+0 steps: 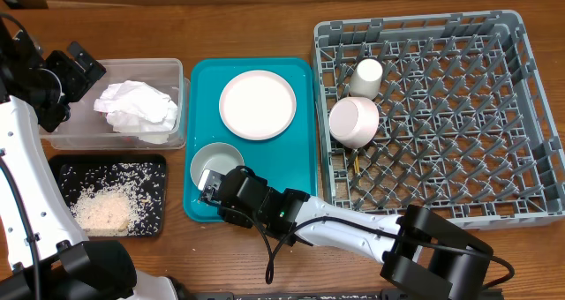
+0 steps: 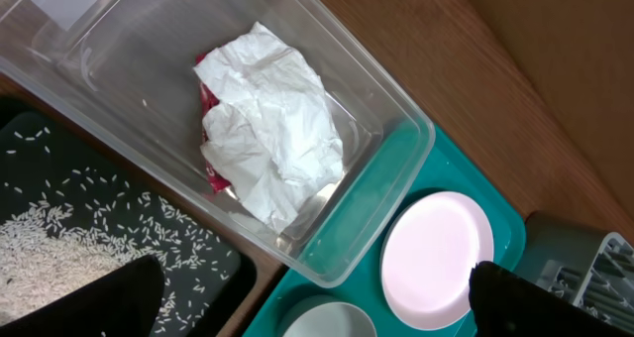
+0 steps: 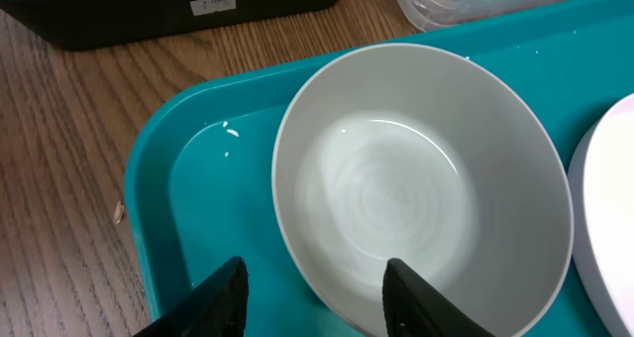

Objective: Sort waste into correct bins and load items into the dishwasher
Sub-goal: 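Move the right gripper to the grey bowl and grip its rim, then lift the grey bowl and carry it right into the dish rack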

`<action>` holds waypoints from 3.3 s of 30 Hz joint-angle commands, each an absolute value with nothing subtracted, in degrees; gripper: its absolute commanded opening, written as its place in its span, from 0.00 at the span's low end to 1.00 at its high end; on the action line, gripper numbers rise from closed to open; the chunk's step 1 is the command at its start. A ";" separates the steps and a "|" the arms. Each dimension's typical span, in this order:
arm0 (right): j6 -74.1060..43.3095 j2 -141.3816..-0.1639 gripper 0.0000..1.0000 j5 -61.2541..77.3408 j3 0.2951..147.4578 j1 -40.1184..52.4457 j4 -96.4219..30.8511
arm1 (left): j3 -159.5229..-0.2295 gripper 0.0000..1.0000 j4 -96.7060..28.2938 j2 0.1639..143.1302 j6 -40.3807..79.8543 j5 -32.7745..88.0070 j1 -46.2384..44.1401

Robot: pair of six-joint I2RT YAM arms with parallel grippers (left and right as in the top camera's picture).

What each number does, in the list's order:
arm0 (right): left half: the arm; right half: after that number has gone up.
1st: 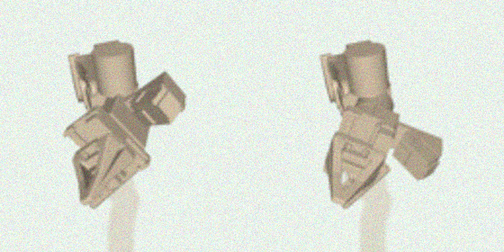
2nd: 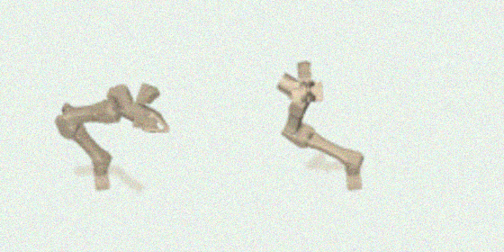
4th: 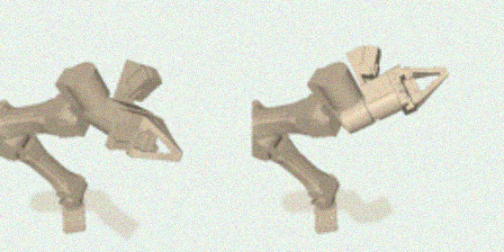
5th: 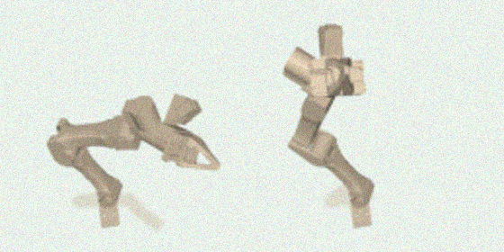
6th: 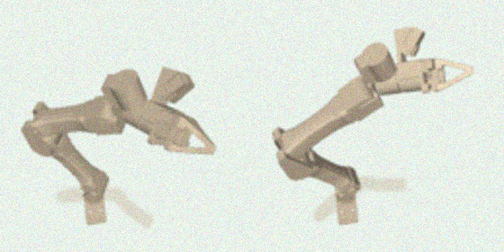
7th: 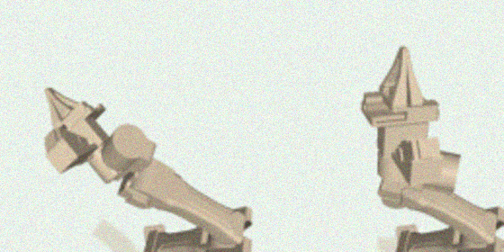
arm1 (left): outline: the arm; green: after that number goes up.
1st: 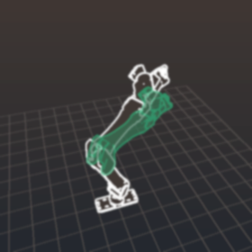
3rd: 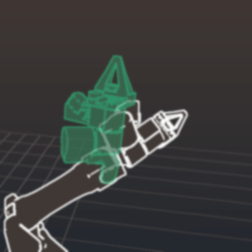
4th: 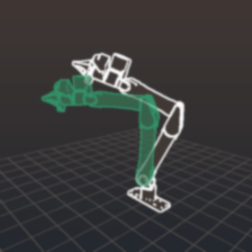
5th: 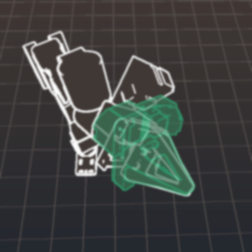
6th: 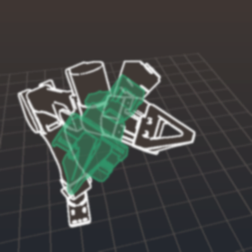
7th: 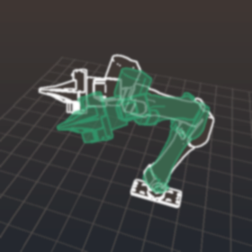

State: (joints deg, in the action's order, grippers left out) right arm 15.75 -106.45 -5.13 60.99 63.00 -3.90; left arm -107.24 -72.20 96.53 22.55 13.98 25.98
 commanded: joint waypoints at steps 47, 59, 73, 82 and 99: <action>3.66 -96.40 0.04 -11.92 62.06 63.00 -8.75 | -108.49 1.00 -72.16 96.25 23.18 14.44 25.80; -28.38 -63.66 0.04 6.76 62.98 50.19 -23.62 | -108.49 1.00 -72.16 96.27 23.18 14.46 25.65; -29.47 -57.71 0.04 53.06 59.90 17.67 -47.03 | -108.49 1.00 -72.16 96.31 23.18 14.46 25.36; -30.68 -57.82 0.04 63.31 48.16 9.50 -40.86 | -108.49 1.00 -72.18 96.36 23.18 14.46 25.36; -29.89 -57.98 0.04 64.07 34.00 -1.72 -34.72 | -108.49 1.00 -72.16 96.36 23.18 14.44 25.47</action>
